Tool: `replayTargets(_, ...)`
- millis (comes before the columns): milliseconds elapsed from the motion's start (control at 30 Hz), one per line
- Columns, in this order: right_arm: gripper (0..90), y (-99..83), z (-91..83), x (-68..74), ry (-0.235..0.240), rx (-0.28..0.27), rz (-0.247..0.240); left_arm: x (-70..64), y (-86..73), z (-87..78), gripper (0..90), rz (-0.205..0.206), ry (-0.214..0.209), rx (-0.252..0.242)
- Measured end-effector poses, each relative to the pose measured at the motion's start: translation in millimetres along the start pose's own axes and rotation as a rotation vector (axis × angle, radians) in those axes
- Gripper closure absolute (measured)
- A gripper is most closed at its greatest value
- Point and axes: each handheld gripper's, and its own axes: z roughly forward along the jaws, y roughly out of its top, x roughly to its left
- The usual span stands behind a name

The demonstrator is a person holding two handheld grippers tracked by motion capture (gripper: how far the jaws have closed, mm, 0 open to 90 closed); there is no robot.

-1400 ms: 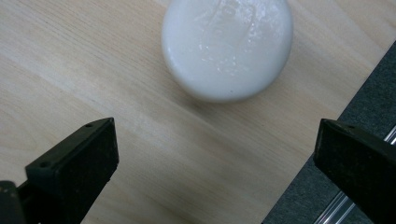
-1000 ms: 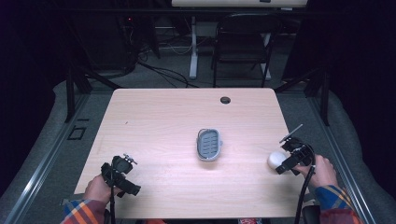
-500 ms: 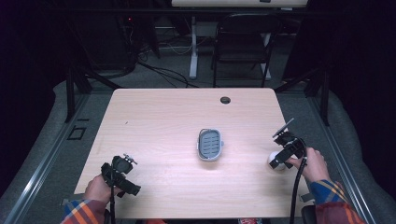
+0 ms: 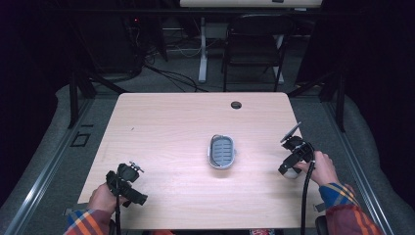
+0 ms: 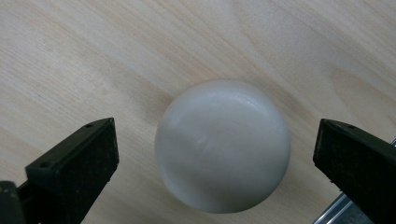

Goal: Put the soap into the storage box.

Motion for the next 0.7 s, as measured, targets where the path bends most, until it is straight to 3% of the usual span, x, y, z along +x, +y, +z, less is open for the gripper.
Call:
replayTargets(33,0.0,3.3,-1.6,-1.9,-0.019,0.048,-0.032,0.0,0.0,0.0,0.0,0.0,0.0,0.0)
replayTargets(167,0.6,4.1,0.3,-1.5,-0.016,0.053,-0.033,0.0,0.0,-0.2,0.0,0.003,0.002,0.0)
replayTargets(267,7.9,4.9,-0.5,-1.3,-0.043,0.098,-0.065,-0.1,0.0,-0.4,0.0,0.004,0.002,-0.002)
replayTargets(300,7.9,1.1,5.9,1.6,-0.023,0.025,-0.009,0.1,-0.1,-0.6,0.0,0.004,0.001,-0.001)
replayTargets(333,9.7,3.0,3.8,1.0,-0.039,0.068,-0.039,0.1,-0.1,-0.6,0.0,0.004,0.001,-0.001)
replayTargets(433,13.6,4.8,2.0,0.7,-0.058,0.105,-0.066,0.1,-0.1,-0.4,0.0,0.004,0.0,-0.001)
replayTargets(500,14.7,5.0,2.1,1.0,-0.062,0.106,-0.065,0.3,-0.2,-0.4,0.0,0.004,0.0,-0.002)
replayTargets(533,15.2,3.4,4.7,2.0,-0.059,0.074,-0.042,0.2,-0.1,-0.4,0.0,0.003,0.0,-0.001)
replayTargets(567,16.2,3.4,4.9,2.0,-0.06,0.076,-0.04,0.1,0.0,-0.4,0.0,0.004,0.0,0.0)
replayTargets(633,18.6,5.3,3.3,0.7,-0.082,0.13,-0.067,-0.1,0.0,-0.3,0.0,0.004,0.001,-0.002)
replayTargets(700,20.8,4.0,5.9,1.2,-0.083,0.114,-0.053,0.0,0.0,-0.3,0.0,0.003,0.0,-0.001)
